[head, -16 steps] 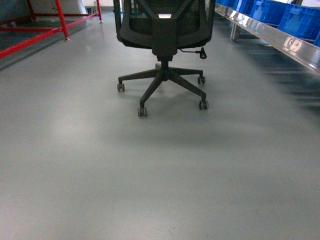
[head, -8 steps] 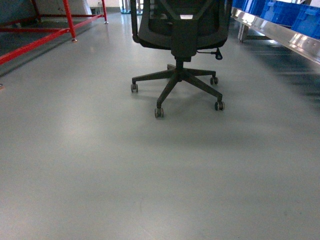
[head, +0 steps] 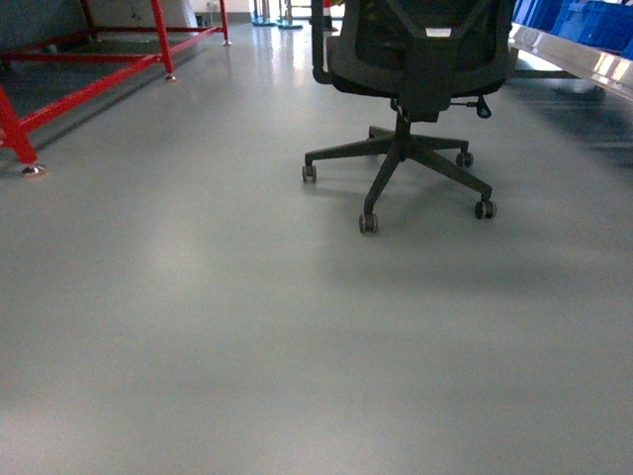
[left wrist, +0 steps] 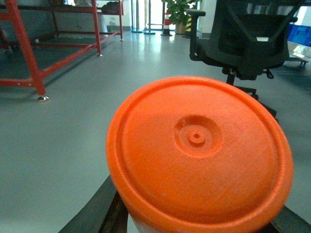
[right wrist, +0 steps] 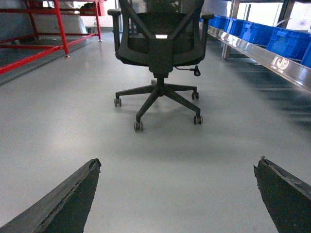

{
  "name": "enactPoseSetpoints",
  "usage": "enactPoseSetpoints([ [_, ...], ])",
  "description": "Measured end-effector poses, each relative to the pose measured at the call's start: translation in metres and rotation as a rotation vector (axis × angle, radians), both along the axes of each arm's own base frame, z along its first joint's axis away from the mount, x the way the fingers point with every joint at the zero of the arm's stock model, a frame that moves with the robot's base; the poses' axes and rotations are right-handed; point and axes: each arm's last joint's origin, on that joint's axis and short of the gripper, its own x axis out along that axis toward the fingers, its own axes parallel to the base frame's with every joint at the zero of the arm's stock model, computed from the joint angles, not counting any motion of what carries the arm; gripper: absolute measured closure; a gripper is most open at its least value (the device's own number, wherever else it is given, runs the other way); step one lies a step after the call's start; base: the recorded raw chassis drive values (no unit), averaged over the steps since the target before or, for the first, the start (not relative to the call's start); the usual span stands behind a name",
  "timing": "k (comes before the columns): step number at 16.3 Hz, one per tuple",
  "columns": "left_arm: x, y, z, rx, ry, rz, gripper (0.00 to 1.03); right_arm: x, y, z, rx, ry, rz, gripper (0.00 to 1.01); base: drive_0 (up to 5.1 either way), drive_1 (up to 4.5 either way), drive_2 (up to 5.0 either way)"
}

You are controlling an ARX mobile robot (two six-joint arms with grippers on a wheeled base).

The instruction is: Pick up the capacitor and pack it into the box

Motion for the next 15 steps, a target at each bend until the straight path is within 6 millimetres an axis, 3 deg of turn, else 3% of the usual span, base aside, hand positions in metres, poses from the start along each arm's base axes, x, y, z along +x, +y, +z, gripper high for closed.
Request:
enactPoseSetpoints([
  [15, 0.0, 0.0, 0.0001, 0.0, -0.002, 0.001, 0.59, 0.0, 0.0, 0.0004, 0.0, -0.004, 0.0, 0.03, -4.9, 2.48, 2.5],
])
